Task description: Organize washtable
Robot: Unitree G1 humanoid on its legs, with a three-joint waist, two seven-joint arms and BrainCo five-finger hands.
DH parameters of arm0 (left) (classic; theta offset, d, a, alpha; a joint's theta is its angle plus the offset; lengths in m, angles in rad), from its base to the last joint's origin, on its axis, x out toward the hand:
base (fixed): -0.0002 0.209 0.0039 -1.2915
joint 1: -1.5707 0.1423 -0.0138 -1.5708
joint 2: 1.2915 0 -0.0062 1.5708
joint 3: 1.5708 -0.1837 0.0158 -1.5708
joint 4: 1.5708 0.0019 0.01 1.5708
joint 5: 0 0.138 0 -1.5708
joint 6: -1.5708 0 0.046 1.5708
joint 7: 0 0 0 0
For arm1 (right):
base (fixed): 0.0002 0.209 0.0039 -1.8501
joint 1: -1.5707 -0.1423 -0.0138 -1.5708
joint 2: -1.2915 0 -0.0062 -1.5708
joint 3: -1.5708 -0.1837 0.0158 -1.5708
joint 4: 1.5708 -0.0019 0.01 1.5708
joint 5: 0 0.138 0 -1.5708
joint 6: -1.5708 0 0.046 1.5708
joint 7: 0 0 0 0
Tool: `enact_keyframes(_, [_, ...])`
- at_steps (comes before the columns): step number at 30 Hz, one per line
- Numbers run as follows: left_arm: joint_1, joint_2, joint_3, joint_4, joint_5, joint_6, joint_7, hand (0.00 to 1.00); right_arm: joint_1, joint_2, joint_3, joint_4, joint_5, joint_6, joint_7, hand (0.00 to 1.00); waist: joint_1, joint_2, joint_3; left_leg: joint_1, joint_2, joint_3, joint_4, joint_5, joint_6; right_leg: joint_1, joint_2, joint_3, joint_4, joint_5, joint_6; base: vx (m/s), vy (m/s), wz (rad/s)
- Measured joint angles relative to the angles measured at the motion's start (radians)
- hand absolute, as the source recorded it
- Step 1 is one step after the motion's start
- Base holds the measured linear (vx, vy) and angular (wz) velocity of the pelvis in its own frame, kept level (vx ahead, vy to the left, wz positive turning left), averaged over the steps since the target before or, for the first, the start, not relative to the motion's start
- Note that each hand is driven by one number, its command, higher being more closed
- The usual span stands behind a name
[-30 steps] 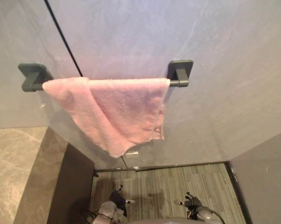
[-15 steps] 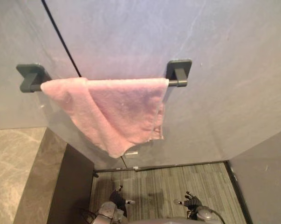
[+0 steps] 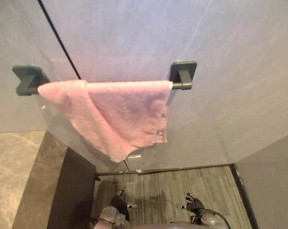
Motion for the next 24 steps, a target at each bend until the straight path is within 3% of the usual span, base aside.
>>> enact_keyframes(10, [0.001, -0.003, 0.022, 0.001, -0.002, 0.002, 0.002, 0.0, 0.013, -0.005, 0.036, -0.034, -0.007, -0.001, 0.001, 0.0, -0.001, -0.001, 0.003, 0.006, 0.0, -0.016, 0.0, 0.001, 0.0, 0.018, 0.001, -0.021, 0.008, -0.001, -0.001, 0.0, -0.008, 0.05])
enact_keyframes(20, [0.003, 0.0, 0.045, -0.001, -0.032, 0.001, 0.007, 0.0, 0.025, -0.008, 0.042, -0.066, -0.008, -0.006, 0.017, 0.0, -0.001, -0.001, 0.015, 0.007, -0.005, -0.068, 0.008, 0.005, -0.004, 0.011, 0.001, -0.065, 0.07, -0.046, -0.012, -0.03, -0.034, 0.13])
enact_keyframes(24, [-0.004, -0.002, 0.076, -0.031, -0.04, 0.0, 0.014, 0.0, 0.005, -0.01, 0.039, -0.047, -0.016, -0.009, 0.018, 0.0, 0.0, -0.016, 0.037, -0.077, -0.014, -0.077, 0.102, -0.003, 0.0, -0.043, -0.017, -0.091, 0.138, -0.081, -0.018, -0.03, -0.032, 0.26])
